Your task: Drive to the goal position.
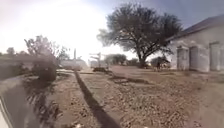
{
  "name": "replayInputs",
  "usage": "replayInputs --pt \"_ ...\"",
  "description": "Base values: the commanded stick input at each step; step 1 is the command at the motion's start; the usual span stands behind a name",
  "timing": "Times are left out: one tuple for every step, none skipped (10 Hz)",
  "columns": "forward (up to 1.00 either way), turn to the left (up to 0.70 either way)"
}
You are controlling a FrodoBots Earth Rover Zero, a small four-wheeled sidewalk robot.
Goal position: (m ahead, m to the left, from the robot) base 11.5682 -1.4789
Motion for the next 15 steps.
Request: replayInputs --pt "0.7 -0.14" --pt "0.7 -0.12" --pt "0.7 -0.09" --pt "0.7 0.0" --pt "0.7 0.0" --pt "0.7 0.0" --pt "0.7 0.0" --pt "0.7 0.0" --pt "0.7 0.0" --pt "0.7 0.0" --pt "0.7 0.0" --pt "0.7 0.0" --pt "0.7 0.0" --pt "0.7 0.0" --pt "0.7 -0.08"
